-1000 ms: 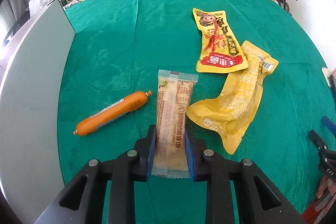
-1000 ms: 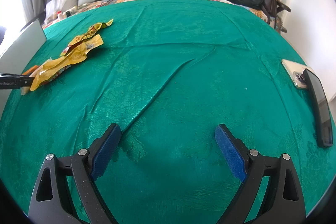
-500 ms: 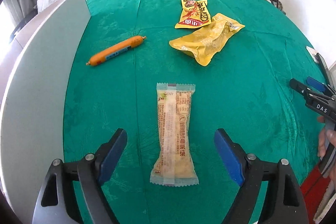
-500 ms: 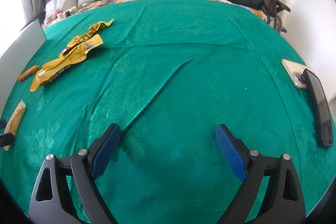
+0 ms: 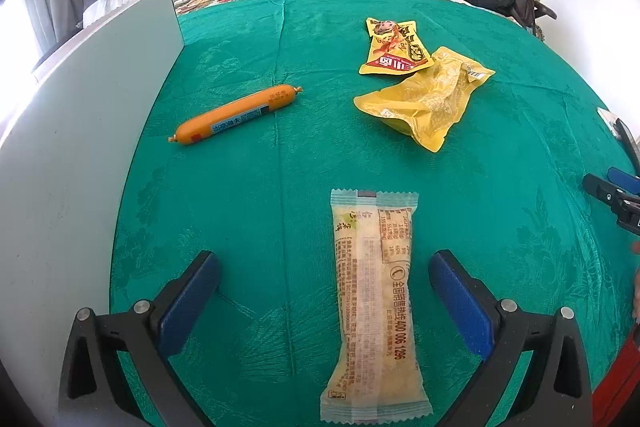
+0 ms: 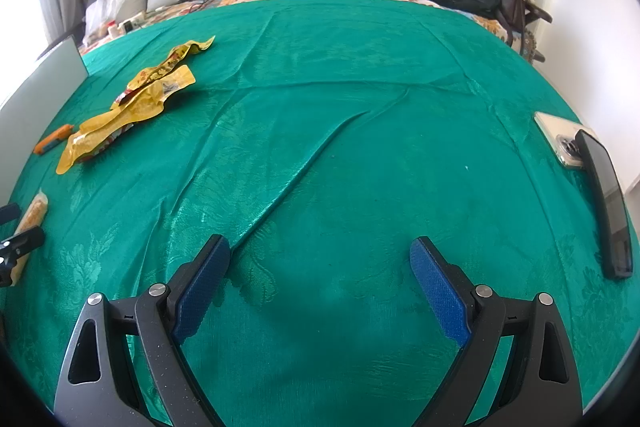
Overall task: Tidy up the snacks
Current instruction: 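Push the wrapped pastry bar away from the yellow bag with the left gripper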
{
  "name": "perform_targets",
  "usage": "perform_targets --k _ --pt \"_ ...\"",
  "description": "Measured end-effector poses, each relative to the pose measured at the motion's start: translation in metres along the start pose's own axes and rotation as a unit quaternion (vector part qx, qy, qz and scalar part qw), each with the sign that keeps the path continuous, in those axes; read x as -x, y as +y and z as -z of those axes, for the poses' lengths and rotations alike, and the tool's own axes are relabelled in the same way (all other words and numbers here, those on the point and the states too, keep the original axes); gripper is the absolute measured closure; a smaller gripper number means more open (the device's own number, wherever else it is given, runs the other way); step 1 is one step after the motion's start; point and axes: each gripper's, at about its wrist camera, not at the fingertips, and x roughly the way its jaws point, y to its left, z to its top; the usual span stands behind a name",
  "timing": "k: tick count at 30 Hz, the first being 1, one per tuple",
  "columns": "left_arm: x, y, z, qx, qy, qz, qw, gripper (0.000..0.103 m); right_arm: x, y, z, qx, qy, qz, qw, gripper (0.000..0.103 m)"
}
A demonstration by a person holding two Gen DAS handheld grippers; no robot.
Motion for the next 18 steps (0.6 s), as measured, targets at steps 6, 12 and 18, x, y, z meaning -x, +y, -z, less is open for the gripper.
perform_targets --k 6,12,18 --pt "0.0006 -0.0002 0.0003 0.002 -0.006 -0.002 1.0000 0.000 -0.0001 0.0001 -0.0001 0.000 0.000 0.000 1.000 0.009" --pt "0.0010 -0.0008 0.0009 0.004 -0.008 -0.002 1.0000 0.000 0.0003 -0.0016 0.0004 0.000 0.001 -0.002 1.000 0.009" --pt "0.0009 -0.0004 0.0009 0.003 -0.008 -0.002 1.0000 0.000 -0.0062 0.0024 -0.0054 0.013 0.015 -0.008 1.000 0.002"
